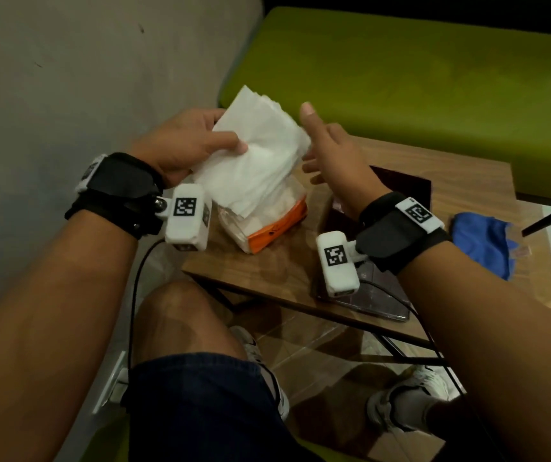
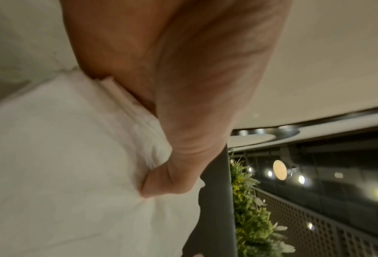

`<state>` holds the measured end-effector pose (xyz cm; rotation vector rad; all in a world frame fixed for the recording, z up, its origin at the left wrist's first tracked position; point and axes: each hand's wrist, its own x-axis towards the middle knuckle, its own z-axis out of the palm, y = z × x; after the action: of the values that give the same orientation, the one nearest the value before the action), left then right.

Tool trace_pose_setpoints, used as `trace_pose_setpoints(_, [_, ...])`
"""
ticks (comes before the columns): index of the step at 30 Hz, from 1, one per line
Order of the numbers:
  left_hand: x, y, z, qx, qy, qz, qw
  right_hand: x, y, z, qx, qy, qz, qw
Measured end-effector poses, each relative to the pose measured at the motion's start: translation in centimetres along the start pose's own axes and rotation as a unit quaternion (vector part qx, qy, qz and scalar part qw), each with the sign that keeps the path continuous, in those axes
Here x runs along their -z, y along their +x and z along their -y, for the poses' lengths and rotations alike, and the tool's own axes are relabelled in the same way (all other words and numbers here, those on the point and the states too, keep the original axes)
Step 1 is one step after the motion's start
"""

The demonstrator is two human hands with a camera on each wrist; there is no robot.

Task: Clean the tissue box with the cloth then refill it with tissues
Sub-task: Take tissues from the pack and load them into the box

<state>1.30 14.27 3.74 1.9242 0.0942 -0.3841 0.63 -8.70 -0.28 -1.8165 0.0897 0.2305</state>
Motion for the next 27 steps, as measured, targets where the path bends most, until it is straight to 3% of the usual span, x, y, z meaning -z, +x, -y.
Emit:
trace_pose_setpoints(2, [0.1, -0.1, -0.9, 0.009, -0.035, 0.014, 0.999, 0.8, -0.5, 0.1, -0.042, 0.049, 0.012, 0.998])
trace_pose_setpoints(6, [-2.0, -0.4, -1.7, 0.025, -0.011, 0.098, 0.995, 2.3, -2.4, -0.5, -0.053, 0.137, 0.187, 0.971])
trace_pose_setpoints(8, [-3.6, -0.5, -1.8, 0.034, 0.008, 0.129, 0.991, 3.4, -3.4, -1.0, -0.056, 0.188, 0.220, 0.956])
trace_pose_setpoints(15, [-9.6, -1.7, -3.4, 0.049, 0.113, 0.259, 0.958, 7.6, -5.6, -3.7, -0.067, 0.141, 0.181, 0.971])
trace_pose_setpoints(20, [-11.7, -2.0, -4.4, 0.055, 0.118, 0.256, 0.958, 9.7, -7.2, -5.0, -0.058, 0.130, 0.125, 0.982])
trace_pose_setpoints(22, [-11.4, -1.8, -4.1, 0.054, 0.080, 0.233, 0.968, 10.4, -7.8, -5.4, -0.056, 0.170, 0.105, 0.978])
trace_pose_setpoints(24, [-11.3, -2.0, -3.1, 0.067, -0.023, 0.199, 0.977, 10.6, -8.3, -5.8, -0.043, 0.233, 0.074, 0.969])
trace_pose_setpoints(27, [-12.6, -2.8, -1.0, 0.096, -0.235, 0.142, 0.957, 10.2, -8.8, -6.3, -0.015, 0.300, 0.025, 0.953])
